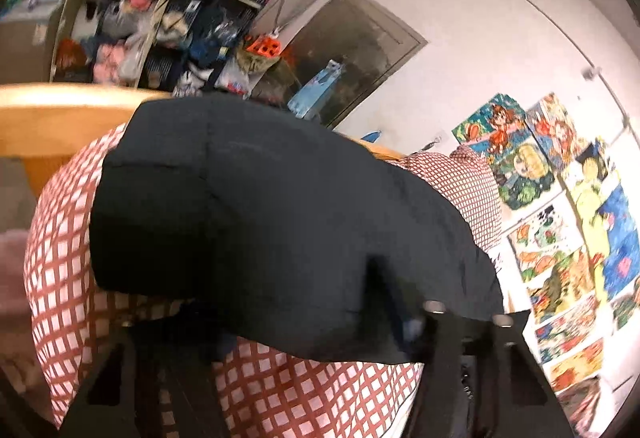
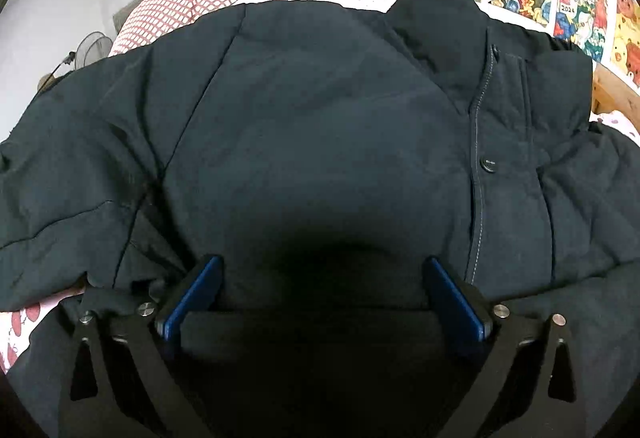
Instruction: Fold large clothes
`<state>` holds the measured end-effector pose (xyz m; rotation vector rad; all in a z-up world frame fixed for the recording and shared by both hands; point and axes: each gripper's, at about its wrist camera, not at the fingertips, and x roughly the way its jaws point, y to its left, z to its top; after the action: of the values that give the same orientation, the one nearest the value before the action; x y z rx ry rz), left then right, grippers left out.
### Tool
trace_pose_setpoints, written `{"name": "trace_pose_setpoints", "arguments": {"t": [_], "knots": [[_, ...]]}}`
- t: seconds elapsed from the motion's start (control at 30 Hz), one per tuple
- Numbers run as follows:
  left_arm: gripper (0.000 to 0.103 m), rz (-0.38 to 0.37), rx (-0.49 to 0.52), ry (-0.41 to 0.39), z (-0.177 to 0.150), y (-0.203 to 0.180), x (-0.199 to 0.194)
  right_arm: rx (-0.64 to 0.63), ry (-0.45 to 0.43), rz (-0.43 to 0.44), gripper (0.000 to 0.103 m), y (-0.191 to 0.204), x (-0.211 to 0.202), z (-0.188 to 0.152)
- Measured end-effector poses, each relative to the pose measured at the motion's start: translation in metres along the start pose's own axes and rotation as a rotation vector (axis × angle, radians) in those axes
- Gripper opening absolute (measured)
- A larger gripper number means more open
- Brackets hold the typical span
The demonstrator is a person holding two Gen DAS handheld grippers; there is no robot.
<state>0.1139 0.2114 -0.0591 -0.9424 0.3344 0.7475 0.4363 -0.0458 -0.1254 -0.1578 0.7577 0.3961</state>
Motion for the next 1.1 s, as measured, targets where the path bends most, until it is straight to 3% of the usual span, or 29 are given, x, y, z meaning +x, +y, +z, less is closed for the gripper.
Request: {"name": "trace_pose_setpoints", "arguments": {"t": [0.1,0.2,0.5,0.63,0.87,1.1], "knots": [[0.027,-0.004,0.061,-0.041,0.008,-0.009,-0.009,0.006,-0.016,-0.003,0.1,0.001,-0.012,-0.003],[0.015,-0.021,0.13,-0.111,0.024,-0.021,-0.025,0.049,-0.012,0.041,0.1,-0.004,-0.035,-0.003],[0.009,-0.125,0.302,-0.184,0.087,-0.083,-0.049,0.078,0.001,0.102,0.1,-0.042,-0.113,-0.026],[0.009,-0.219,0.481,-0.185,0.096,-0.138,-0.058,0.077,-0.009,0.081,0.1,-0.076,-0.134,-0.025],[0.009,-0.409,0.725,-0.184,0.065,-0.24,-0.08,0.128,-0.024,0.026,0.1,-0.125,-0.153,-0.033],[0.009,-0.605,0.909,-0.038,-0.007,-0.314,-0.083,0.179,-0.044,-0.005,0.1,-0.159,-0.168,-0.039]]}}
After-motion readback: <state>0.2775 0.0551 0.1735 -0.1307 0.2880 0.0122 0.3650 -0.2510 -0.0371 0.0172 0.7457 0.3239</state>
